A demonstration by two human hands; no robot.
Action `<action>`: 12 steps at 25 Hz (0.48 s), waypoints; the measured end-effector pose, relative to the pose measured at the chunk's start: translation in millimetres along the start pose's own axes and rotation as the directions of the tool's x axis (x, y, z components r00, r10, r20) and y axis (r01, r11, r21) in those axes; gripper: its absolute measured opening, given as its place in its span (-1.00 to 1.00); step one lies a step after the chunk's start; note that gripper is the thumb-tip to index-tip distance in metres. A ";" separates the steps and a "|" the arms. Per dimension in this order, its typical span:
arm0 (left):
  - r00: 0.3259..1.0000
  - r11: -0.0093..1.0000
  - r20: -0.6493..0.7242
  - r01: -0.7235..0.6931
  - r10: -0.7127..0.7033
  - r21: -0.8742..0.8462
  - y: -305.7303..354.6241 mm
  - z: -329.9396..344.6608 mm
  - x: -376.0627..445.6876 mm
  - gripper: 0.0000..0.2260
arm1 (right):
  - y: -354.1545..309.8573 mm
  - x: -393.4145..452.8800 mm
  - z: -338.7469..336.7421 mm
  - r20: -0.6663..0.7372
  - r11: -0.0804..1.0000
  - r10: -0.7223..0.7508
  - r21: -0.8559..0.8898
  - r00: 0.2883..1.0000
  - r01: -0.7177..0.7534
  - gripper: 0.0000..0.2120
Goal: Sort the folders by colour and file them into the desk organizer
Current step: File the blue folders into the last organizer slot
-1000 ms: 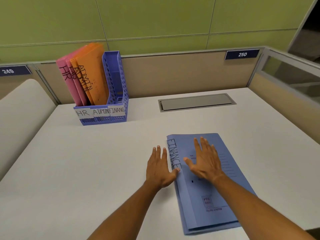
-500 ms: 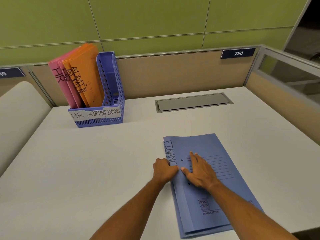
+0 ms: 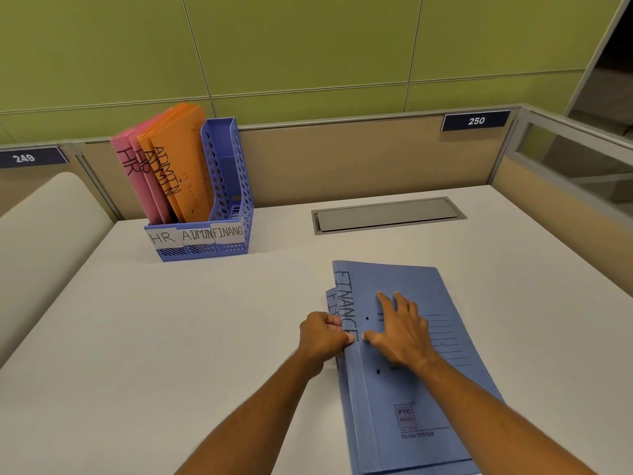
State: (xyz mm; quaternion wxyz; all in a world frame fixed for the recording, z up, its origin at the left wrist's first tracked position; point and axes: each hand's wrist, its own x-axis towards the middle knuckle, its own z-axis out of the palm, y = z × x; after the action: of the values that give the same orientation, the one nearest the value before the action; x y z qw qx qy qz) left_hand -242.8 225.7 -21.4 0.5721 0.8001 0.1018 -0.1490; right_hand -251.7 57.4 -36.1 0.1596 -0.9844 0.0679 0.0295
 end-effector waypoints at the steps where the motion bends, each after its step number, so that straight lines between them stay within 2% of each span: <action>1: 1.000 1.000 -0.016 -0.004 0.004 -0.026 6.5 -3.0 -0.8 -0.80 | -1.3 4.0 -8.9 -0.026 1.000 -0.016 0.012 1.000 0.016 -0.11; 7: 0.985 0.984 -0.095 -0.153 0.145 -0.088 46.9 -34.0 -1.0 -0.85 | -21.9 31.2 -61.9 -0.234 0.985 -0.095 0.117 0.968 0.125 -0.10; 12: 0.934 0.955 -0.232 -0.290 0.271 -0.053 74.2 -74.4 2.4 -0.85 | -59.8 54.7 -95.6 -0.374 0.964 -0.142 0.158 0.916 0.214 -0.12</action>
State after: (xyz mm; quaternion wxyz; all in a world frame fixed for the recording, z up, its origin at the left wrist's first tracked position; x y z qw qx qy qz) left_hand -206.7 271.9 65.8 0.6066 0.7925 0.0562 0.0290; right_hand -185.5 76.4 68.6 0.2423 -0.9547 0.0084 -0.1727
